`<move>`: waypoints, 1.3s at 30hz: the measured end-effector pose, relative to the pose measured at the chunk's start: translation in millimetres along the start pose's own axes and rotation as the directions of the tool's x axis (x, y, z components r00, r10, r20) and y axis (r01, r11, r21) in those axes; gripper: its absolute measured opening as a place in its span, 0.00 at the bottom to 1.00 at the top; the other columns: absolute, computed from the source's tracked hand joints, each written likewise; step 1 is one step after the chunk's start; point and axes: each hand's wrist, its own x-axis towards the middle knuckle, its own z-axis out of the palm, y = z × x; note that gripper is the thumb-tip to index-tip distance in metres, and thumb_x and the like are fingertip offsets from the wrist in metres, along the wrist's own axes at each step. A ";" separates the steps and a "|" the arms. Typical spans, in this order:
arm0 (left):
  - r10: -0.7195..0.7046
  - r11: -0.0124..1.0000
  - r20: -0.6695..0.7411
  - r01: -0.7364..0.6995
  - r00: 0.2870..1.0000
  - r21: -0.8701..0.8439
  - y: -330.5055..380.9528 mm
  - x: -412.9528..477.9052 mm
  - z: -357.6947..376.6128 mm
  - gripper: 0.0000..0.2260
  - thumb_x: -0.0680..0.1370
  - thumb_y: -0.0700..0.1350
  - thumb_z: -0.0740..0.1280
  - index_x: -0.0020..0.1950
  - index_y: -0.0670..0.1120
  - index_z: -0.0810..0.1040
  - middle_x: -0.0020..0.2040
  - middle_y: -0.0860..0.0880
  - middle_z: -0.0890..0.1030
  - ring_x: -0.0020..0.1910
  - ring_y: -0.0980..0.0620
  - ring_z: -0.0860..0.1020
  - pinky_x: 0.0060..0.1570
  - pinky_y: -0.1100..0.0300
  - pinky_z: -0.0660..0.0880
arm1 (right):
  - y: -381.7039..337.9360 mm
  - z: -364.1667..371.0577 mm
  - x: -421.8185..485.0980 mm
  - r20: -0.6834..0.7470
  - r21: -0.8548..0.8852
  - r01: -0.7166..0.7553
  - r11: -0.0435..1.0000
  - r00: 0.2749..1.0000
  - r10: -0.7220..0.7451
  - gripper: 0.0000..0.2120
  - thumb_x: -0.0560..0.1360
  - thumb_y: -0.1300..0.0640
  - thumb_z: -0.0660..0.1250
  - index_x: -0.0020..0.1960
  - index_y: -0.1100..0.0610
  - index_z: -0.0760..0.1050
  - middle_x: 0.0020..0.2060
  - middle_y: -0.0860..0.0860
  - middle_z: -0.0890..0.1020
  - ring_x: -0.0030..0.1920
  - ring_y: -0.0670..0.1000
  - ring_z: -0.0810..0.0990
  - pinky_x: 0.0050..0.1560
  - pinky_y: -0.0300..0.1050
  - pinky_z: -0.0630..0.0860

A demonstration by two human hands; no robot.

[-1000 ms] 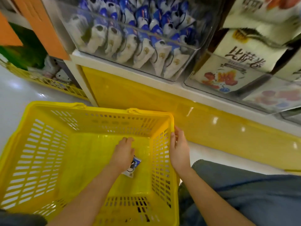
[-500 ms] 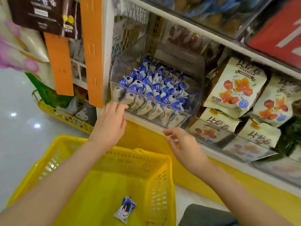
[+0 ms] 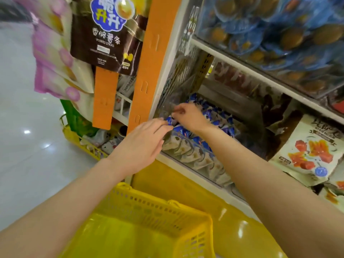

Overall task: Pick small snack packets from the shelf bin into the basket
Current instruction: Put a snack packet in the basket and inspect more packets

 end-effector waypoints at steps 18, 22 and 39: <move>-0.241 0.875 -0.068 0.186 0.968 -0.446 32.8 15.1 -19.6 0.11 0.80 0.42 0.58 0.60 0.50 0.73 0.55 0.57 0.75 0.49 0.65 0.72 0.47 0.77 0.67 | 3.7 -32.4 -53.2 -0.474 0.151 0.241 0.959 0.869 -0.144 0.06 0.79 0.55 0.60 0.44 0.48 0.73 0.37 0.47 0.79 0.38 0.46 0.80 0.39 0.49 0.81; -0.427 0.661 0.010 0.320 0.904 -0.678 53.3 -1.3 -16.2 0.07 0.80 0.43 0.59 0.54 0.52 0.73 0.47 0.58 0.75 0.46 0.64 0.74 0.44 0.74 0.69 | 8.0 -41.7 -103.1 -0.540 0.256 0.304 0.918 0.832 -0.126 0.08 0.80 0.57 0.58 0.44 0.47 0.71 0.37 0.45 0.79 0.37 0.43 0.79 0.34 0.41 0.79; -0.570 0.140 0.444 0.615 0.691 -0.776 96.2 -44.3 24.6 0.08 0.77 0.37 0.65 0.55 0.43 0.74 0.51 0.39 0.80 0.43 0.48 0.80 0.43 0.58 0.76 | 39.1 37.1 -173.9 -0.103 0.622 -0.060 0.780 0.982 0.158 0.07 0.77 0.59 0.63 0.41 0.58 0.76 0.39 0.60 0.80 0.40 0.50 0.77 0.45 0.56 0.77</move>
